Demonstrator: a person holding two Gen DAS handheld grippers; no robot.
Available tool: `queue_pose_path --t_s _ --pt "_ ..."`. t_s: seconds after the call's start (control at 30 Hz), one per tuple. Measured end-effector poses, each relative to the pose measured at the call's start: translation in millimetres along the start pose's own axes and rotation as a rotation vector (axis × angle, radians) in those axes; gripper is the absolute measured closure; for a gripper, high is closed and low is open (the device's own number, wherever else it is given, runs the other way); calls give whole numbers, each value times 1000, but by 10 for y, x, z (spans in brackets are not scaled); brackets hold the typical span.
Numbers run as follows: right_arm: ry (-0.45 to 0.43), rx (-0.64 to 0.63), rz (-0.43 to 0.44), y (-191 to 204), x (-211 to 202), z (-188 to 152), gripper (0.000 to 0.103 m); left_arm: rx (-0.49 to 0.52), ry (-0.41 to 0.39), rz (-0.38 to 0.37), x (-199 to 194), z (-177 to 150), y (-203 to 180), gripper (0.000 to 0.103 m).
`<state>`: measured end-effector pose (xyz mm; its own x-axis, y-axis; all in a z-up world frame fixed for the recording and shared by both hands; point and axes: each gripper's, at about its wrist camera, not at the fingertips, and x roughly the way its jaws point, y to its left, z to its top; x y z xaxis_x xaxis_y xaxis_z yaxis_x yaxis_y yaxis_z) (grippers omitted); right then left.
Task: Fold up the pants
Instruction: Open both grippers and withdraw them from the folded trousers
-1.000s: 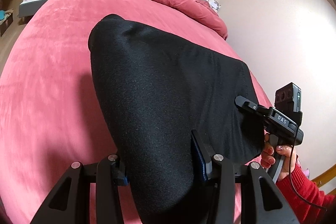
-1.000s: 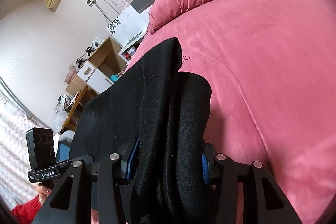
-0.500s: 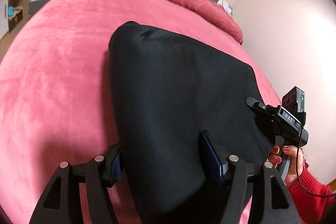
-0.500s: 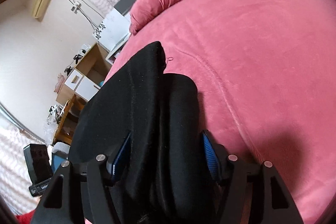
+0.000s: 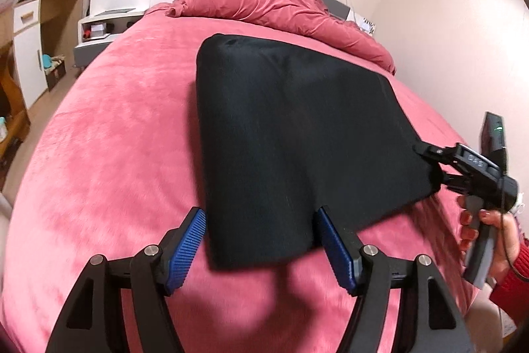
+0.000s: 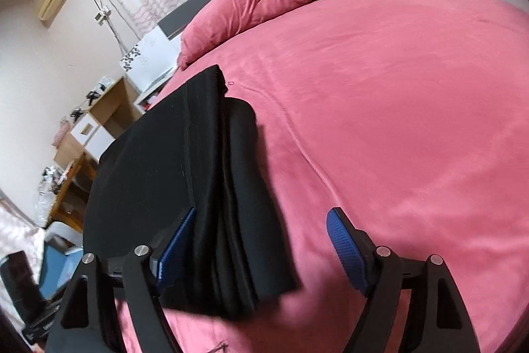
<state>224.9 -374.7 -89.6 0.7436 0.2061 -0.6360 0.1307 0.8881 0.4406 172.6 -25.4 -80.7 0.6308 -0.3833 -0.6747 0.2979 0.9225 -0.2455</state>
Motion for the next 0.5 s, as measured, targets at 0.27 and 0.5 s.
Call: queue_pose_path --t_s 0.27,0.5 --pt "-24 -37 -137 149 -483 -523 22 50 115 129 -129 -486 -219 34" --pt "-29 -131 -193 527 -561 -1046 19 78 92 190 -294 -759 -518 34"
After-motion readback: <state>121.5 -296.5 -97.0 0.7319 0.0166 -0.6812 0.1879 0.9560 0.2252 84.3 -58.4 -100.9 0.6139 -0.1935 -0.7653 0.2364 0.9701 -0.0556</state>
